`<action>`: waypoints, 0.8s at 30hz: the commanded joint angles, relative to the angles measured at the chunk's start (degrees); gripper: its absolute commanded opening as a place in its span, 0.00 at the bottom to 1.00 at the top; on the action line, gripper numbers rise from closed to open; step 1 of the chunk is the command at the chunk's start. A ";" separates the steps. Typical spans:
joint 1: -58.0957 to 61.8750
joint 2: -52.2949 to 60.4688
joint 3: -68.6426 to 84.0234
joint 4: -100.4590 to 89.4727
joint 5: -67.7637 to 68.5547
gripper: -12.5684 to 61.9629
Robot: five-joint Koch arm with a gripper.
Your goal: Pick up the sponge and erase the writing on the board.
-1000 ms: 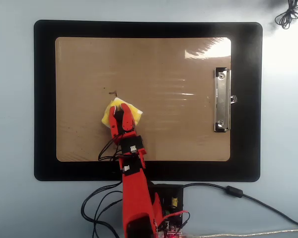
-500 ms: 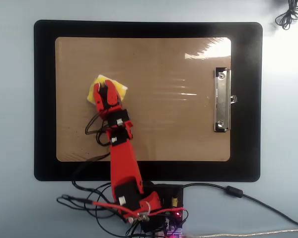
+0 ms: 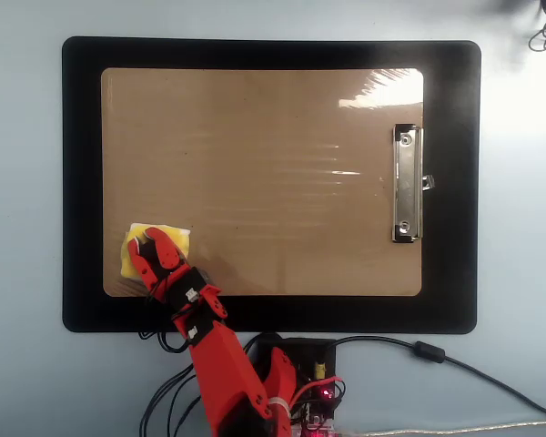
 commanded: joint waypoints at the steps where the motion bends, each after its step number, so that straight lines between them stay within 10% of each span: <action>1: -4.75 0.18 -2.02 -1.93 -5.80 0.06; 12: -7.82 -0.88 -1.67 -1.93 -6.94 0.08; 19: -8.26 -0.53 -2.90 -3.60 -6.33 0.58; 24: -7.38 1.93 -3.34 -9.23 -6.50 0.61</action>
